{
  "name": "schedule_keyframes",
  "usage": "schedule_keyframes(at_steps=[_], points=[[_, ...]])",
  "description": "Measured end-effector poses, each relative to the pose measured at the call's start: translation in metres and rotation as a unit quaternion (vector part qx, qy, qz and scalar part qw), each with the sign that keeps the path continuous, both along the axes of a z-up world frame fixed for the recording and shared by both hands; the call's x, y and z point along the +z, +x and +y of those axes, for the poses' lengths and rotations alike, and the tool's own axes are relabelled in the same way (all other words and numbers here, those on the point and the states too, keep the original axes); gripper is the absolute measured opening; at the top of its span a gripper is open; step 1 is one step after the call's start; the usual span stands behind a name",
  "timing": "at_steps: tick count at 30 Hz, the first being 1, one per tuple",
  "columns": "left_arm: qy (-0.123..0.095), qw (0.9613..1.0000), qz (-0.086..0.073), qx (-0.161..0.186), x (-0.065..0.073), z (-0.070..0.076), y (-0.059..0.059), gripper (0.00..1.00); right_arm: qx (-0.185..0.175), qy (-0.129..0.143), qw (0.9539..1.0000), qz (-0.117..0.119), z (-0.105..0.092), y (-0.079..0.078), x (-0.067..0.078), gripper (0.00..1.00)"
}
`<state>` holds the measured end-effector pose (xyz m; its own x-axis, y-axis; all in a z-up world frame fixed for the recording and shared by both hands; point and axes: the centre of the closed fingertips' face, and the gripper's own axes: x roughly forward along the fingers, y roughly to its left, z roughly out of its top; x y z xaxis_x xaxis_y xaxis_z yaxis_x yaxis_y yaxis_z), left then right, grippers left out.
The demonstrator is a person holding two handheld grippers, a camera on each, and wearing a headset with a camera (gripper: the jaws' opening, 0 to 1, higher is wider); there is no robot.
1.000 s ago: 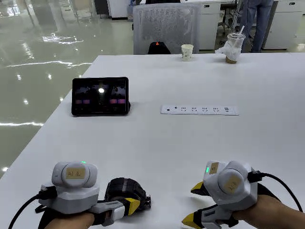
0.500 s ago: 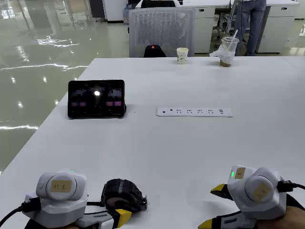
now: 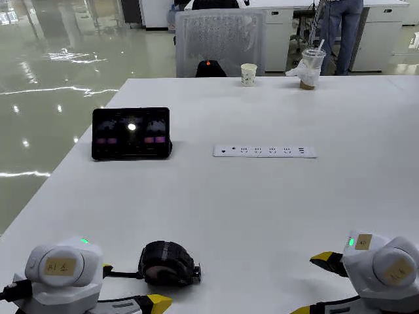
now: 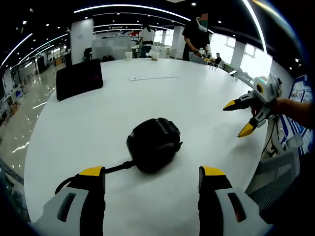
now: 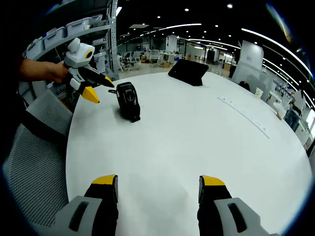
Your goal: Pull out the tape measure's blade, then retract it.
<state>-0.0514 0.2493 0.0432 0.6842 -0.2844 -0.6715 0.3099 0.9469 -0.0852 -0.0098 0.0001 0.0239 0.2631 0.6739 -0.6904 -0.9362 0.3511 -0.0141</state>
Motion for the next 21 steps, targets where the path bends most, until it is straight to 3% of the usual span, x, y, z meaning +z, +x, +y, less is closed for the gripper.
schedule_keyframes(at_steps=[10,21], points=[[-0.015,0.9996,-0.016,-0.019,0.003,-0.003,-0.008,0.78,-0.028,0.017,0.9995,0.0,-0.014,-0.012,0.003,0.75],[-0.014,0.9976,-0.045,-0.05,0.009,-0.012,-0.012,0.87,-0.049,0.05,0.9975,-0.006,-0.019,-0.024,0.007,0.82]])
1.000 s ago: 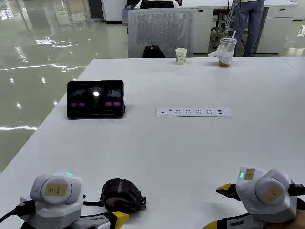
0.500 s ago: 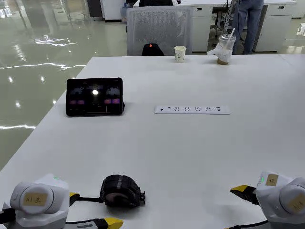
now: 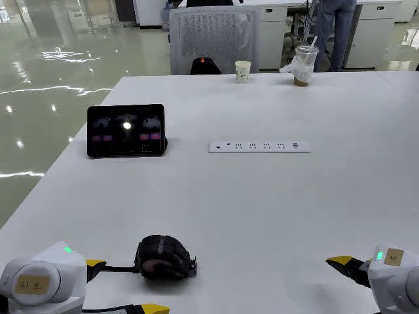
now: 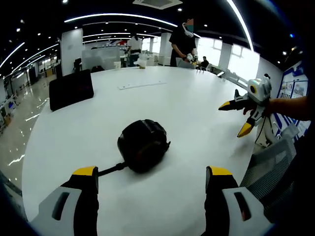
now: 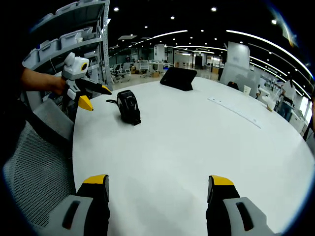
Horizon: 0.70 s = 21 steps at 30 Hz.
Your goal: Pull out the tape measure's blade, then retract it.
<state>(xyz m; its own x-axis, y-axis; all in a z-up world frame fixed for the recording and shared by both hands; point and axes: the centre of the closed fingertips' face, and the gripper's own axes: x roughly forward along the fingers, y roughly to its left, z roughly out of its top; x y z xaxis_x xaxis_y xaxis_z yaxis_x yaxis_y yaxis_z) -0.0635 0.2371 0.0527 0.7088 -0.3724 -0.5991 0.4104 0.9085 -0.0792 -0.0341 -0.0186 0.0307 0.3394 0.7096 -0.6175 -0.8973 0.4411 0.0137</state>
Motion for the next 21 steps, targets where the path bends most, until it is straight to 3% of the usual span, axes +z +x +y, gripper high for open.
schedule_keyframes(at_steps=[10,21], points=[[0.011,0.9993,-0.022,-0.028,0.004,-0.009,-0.008,0.97,-0.002,0.014,0.9996,-0.023,0.001,-0.007,0.006,0.9],[0.017,0.999,-0.025,-0.032,0.006,-0.011,-0.018,0.99,0.005,0.008,0.9997,-0.021,0.005,-0.019,0.001,0.94]])
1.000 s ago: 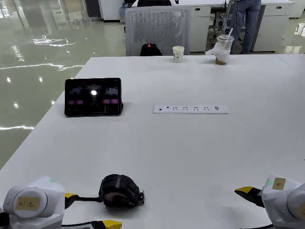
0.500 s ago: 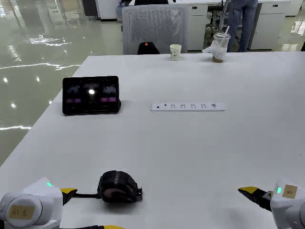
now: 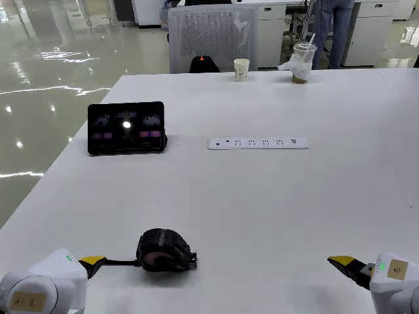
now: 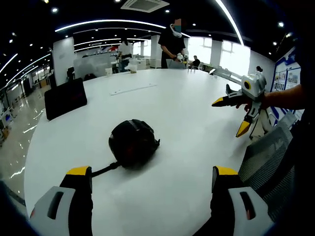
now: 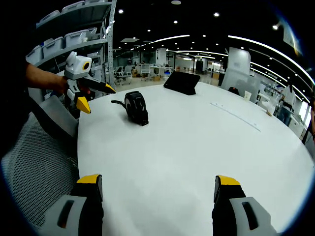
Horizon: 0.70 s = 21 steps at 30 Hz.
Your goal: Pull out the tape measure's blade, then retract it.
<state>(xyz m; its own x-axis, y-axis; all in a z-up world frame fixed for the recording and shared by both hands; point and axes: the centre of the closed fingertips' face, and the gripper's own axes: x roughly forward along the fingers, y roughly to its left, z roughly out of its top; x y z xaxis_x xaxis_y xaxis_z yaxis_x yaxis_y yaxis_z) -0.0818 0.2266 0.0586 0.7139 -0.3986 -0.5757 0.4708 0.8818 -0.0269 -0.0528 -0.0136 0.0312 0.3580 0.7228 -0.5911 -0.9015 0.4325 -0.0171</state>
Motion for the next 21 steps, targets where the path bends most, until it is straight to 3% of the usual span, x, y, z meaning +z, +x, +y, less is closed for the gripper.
schedule_keyframes(at_steps=[9,18,21], points=[[-0.015,0.9998,-0.011,-0.005,0.0057,-0.003,-0.0002,0.99,-0.01,0.01,0.9999,-0.002,-0.0025,0.0009,0.0046,0.98],[-0.014,0.9997,-0.011,-0.015,0.0046,-0.006,-0.0013,0.99,-0.017,0.018,0.9997,0.003,-0.0047,-0.0012,0.0067,0.99],[-0.011,0.9997,-0.017,-0.013,0.0067,-0.0046,0.0002,0.99,-0.016,0.018,0.9997,0.002,-0.005,-0.0022,0.0072,0.99]])
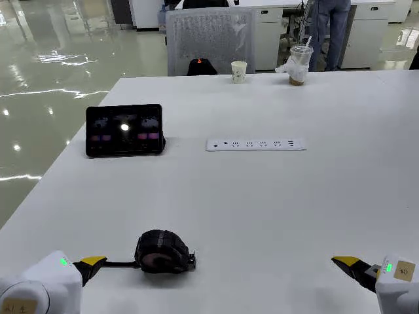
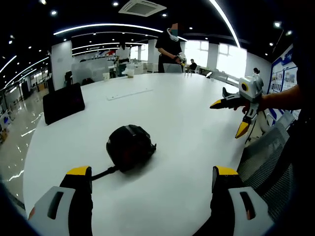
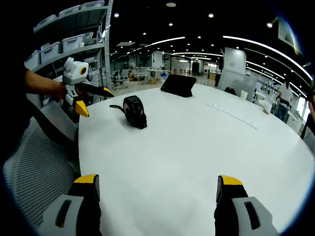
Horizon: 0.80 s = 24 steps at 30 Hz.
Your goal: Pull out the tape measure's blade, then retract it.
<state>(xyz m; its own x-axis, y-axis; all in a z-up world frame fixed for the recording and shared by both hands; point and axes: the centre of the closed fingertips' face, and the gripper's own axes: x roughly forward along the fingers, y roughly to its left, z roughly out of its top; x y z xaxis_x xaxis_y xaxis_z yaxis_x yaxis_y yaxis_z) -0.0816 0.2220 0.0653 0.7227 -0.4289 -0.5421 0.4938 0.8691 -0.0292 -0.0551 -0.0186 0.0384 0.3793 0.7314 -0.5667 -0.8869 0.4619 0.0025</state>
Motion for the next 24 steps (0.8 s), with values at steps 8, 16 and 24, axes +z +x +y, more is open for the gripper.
schedule_keyframes(at_steps=[8,16,24], points=[[-0.001,1.0,-0.003,0.0,0.0026,0.003,0.0013,0.99,0.003,-0.001,1.0,0.0,0.0021,-0.0036,0.0016,0.99],[0.003,1.0,-0.005,0.005,0.002,0.0071,-0.0001,0.99,0.004,-0.002,1.0,0.001,0.003,-0.0054,0.0008,0.99],[-0.006,0.9999,0.009,0.004,0.0007,0.007,-0.0018,0.98,0.003,-0.005,1.0,0.004,0.0005,-0.0063,-0.0003,0.99]])
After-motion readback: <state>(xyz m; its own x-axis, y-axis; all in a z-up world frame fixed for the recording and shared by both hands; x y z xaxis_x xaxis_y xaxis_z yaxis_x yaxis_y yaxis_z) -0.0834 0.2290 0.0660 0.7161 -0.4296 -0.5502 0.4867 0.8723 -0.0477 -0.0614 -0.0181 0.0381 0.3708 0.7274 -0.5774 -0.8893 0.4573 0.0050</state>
